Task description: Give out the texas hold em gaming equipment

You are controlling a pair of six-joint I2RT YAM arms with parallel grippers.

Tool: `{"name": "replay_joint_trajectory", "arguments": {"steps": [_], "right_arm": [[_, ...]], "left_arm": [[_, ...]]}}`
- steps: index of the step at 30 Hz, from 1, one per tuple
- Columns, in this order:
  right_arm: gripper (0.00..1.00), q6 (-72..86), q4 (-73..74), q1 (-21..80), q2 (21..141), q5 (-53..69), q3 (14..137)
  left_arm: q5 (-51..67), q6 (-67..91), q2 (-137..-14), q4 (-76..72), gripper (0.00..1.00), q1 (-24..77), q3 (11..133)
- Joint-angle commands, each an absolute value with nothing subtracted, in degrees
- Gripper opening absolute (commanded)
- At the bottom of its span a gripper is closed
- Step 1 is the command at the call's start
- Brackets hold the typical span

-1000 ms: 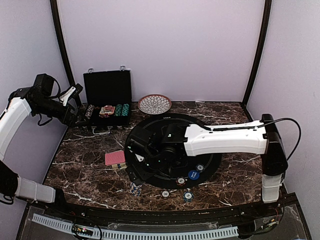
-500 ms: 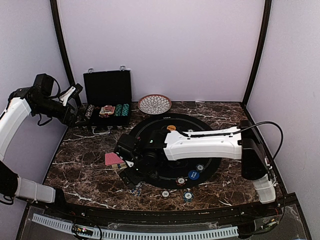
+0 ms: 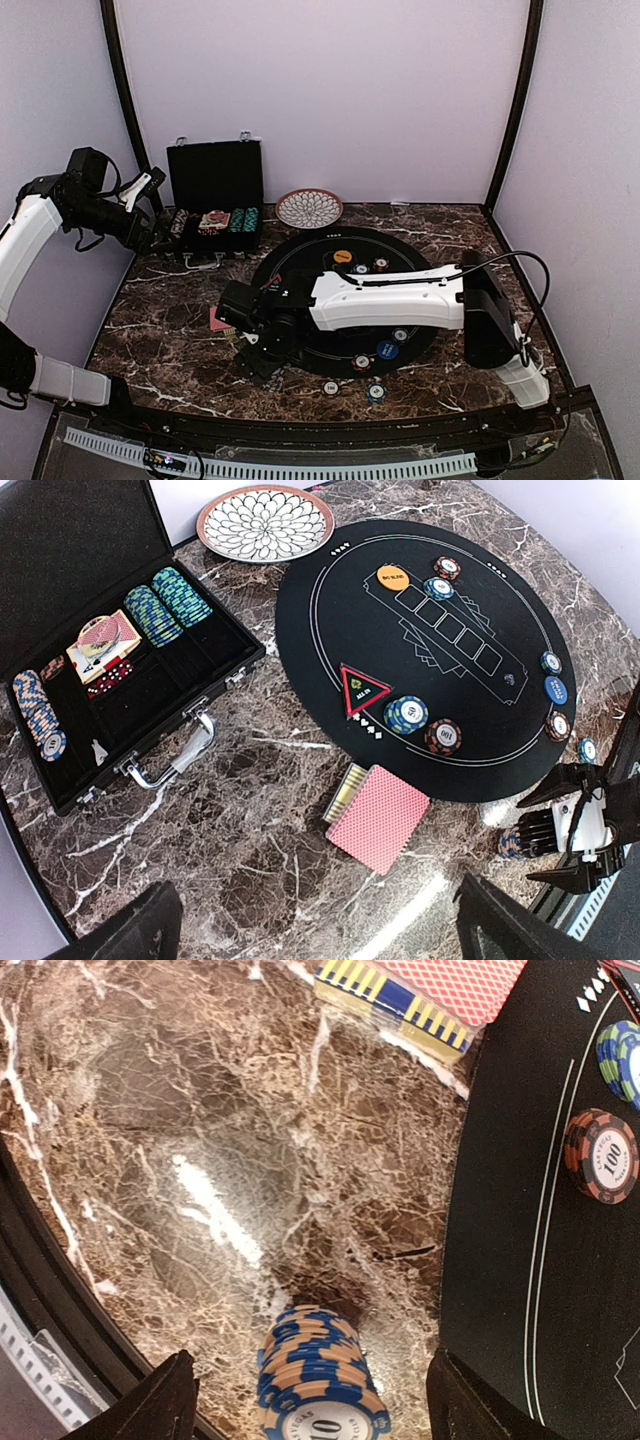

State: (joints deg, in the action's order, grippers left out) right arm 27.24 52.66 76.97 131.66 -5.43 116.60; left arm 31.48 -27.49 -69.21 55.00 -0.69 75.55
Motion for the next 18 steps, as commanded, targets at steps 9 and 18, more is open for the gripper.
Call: {"name": "replay_joint_trajectory", "arguments": {"steps": [9,18], "right_arm": [[0.78,26.8,54.8,78.0,133.1,-10.1,119.1],[0.73,26.5,53.8,78.1,133.1,-9.0,117.5]], "left_arm": [[32.3,-28.5,-67.2,55.7,0.99,-0.4,74.4],[32.3,-28.4,-67.3,55.7,0.99,-0.4,74.4]]}}
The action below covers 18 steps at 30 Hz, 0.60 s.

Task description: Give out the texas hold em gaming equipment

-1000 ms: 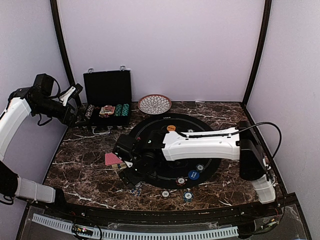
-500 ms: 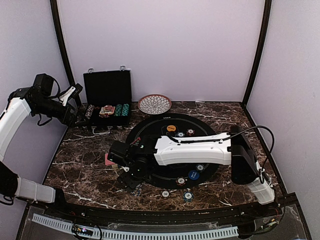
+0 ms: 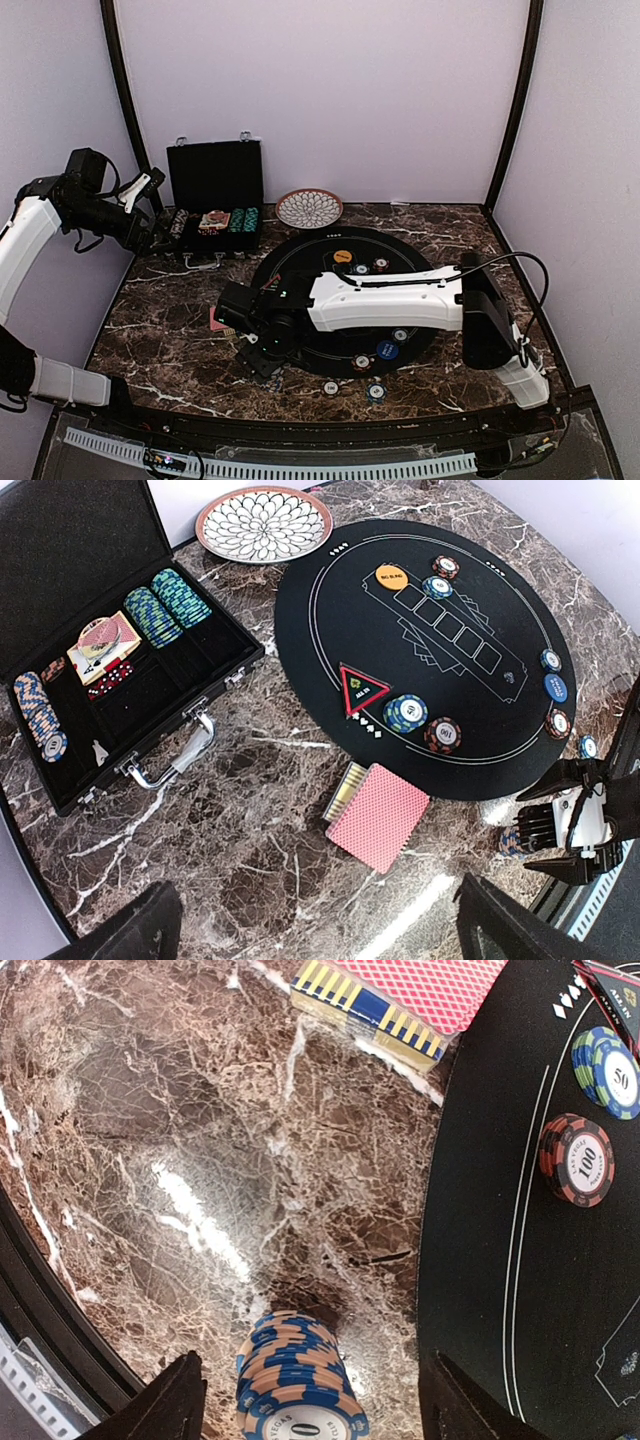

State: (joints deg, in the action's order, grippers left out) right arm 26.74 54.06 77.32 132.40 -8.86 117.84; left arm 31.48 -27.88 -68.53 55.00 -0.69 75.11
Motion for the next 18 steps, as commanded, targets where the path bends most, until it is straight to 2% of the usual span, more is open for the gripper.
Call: {"name": "replay_joint_trajectory", "arguments": {"steps": [1,12,18], "right_arm": [[0.72,26.5,53.7,78.1,133.1,-8.9,117.4],[0.65,26.5,52.6,78.1,132.9,-8.3,115.4],[0.5,26.7,52.7,78.0,132.7,-8.3,115.3]], "left_arm": [[32.3,-28.4,-67.3,55.6,0.99,-0.4,74.4],[32.0,-28.5,-67.2,55.8,0.99,-0.4,74.4],[32.1,-28.5,-67.1,55.7,0.99,-0.4,74.4]]}}
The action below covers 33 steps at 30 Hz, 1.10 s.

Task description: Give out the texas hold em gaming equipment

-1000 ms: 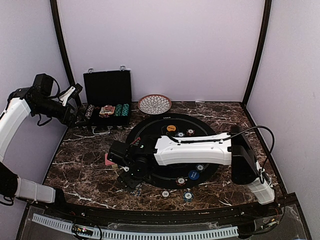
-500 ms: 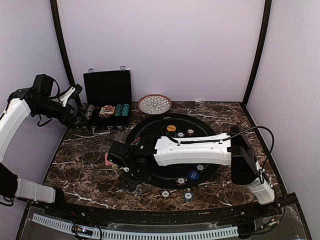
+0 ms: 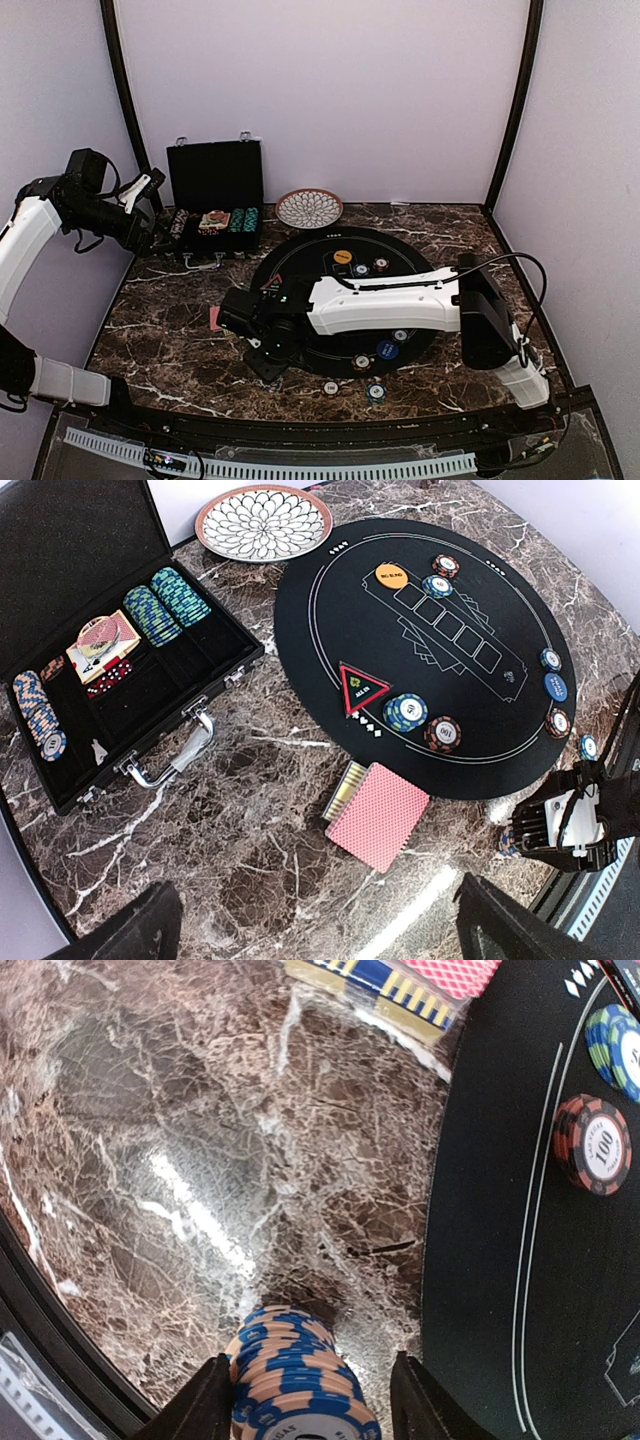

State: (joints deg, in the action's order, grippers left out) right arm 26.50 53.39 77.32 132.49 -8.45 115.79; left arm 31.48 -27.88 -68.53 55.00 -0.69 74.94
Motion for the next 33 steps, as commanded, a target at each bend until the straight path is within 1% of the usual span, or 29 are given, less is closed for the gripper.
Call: {"name": "replay_joint_trajectory", "arguments": {"steps": [1,5,11,14,17,22,27,33], "right_arm": [[0.48,26.8,52.7,78.0,132.5,-8.3,115.3],[0.37,26.8,52.9,78.1,131.6,-8.3,115.6],[0.19,26.9,54.5,78.1,130.3,-8.0,117.0],[0.12,27.0,54.7,78.2,129.3,-7.5,117.0],[0.08,27.0,55.0,78.2,128.4,-7.4,117.3],[0.05,26.9,56.9,78.2,127.4,-8.0,119.7],[0.05,26.8,58.5,77.6,126.5,-8.9,121.9],[0.05,26.7,59.3,74.1,124.9,-11.1,121.7]], "left_arm": [[32.0,-28.5,-67.1,55.7,0.99,-0.4,74.3],[32.0,-28.5,-67.1,55.7,0.99,-0.4,74.4],[32.2,-28.5,-67.1,55.8,0.99,-0.4,74.4],[32.2,-28.5,-67.1,55.8,0.99,-0.4,74.4],[32.1,-28.6,-67.1,55.8,0.99,-0.4,74.5],[31.9,-28.5,-67.0,55.8,0.99,-0.4,74.5],[31.7,-28.6,-66.9,55.8,0.99,-0.4,74.7],[31.6,-28.7,-67.0,55.8,0.99,-0.4,74.9]]}}
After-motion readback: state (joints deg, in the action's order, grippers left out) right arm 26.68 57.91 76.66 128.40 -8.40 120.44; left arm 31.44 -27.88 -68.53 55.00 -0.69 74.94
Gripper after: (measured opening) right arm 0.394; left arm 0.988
